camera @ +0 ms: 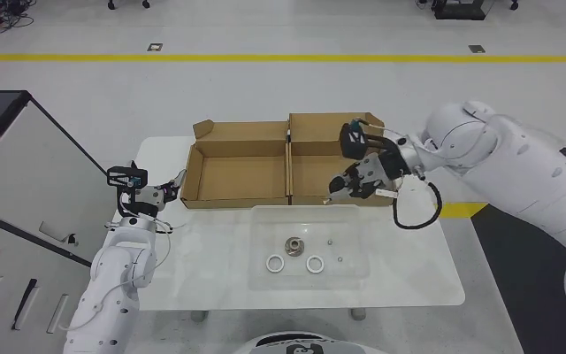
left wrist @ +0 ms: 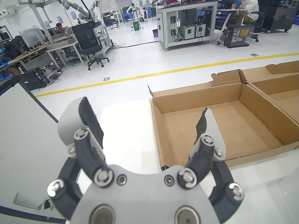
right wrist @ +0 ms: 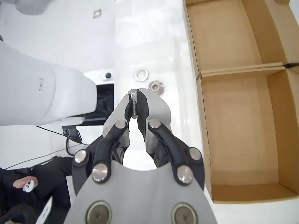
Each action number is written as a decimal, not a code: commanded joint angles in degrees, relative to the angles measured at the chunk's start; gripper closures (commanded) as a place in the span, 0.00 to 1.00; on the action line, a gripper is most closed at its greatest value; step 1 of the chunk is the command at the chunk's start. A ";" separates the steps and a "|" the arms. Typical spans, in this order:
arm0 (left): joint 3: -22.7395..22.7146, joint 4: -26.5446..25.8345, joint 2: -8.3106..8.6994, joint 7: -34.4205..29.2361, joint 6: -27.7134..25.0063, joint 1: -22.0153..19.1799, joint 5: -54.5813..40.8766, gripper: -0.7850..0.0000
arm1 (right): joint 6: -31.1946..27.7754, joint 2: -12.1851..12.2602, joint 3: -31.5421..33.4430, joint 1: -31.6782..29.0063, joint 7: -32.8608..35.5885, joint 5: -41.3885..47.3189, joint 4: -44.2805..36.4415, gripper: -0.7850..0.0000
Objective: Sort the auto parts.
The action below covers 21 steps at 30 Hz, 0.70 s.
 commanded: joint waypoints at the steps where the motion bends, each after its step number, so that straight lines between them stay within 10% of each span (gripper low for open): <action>1: 0.00 0.00 0.00 0.00 0.00 0.00 0.00 0.00 | -0.86 -0.36 -0.12 0.71 -0.92 4.19 0.21 1.00; 21: 0.00 0.00 0.00 0.00 0.00 0.00 0.00 0.00 | -9.09 -5.45 -7.69 14.63 -9.12 26.61 1.11 1.00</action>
